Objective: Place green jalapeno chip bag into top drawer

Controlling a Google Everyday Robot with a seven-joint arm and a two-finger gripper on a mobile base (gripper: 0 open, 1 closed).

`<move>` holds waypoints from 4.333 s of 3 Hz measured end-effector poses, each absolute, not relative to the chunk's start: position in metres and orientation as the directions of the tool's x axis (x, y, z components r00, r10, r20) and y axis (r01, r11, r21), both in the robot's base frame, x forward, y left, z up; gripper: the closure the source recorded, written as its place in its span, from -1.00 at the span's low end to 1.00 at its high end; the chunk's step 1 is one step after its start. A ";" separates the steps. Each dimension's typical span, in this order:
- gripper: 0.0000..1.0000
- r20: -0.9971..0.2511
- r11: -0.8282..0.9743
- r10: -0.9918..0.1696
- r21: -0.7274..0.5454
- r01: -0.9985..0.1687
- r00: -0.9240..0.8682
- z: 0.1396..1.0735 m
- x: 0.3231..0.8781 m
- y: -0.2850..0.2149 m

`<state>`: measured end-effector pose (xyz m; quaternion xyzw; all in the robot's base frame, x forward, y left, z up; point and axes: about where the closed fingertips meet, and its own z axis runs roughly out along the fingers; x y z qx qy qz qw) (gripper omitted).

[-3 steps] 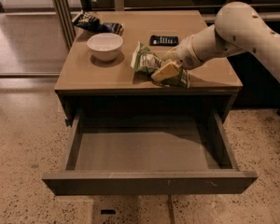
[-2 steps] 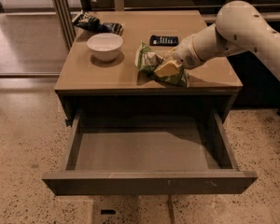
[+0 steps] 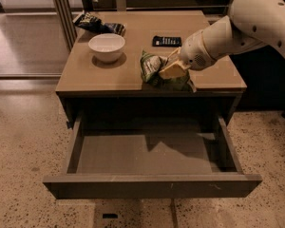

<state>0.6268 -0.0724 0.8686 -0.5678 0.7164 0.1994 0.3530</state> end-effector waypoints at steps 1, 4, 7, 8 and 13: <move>1.00 -0.725 0.238 -0.679 -0.067 -0.969 -0.117 0.880 0.575 -0.079; 1.00 -0.696 0.239 -0.692 0.029 -0.971 -0.191 0.871 0.510 -0.090; 1.00 -0.636 0.254 -0.750 -0.027 -0.967 -0.180 0.715 0.497 -0.108; 1.00 -0.636 0.254 -0.751 -0.027 -0.967 -0.179 0.715 0.497 -0.108; 1.00 -0.646 0.120 -0.760 -0.248 -0.961 0.072 0.648 0.569 -0.113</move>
Offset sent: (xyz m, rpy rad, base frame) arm -0.1839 -0.0196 0.0406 -0.0229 0.2775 0.0496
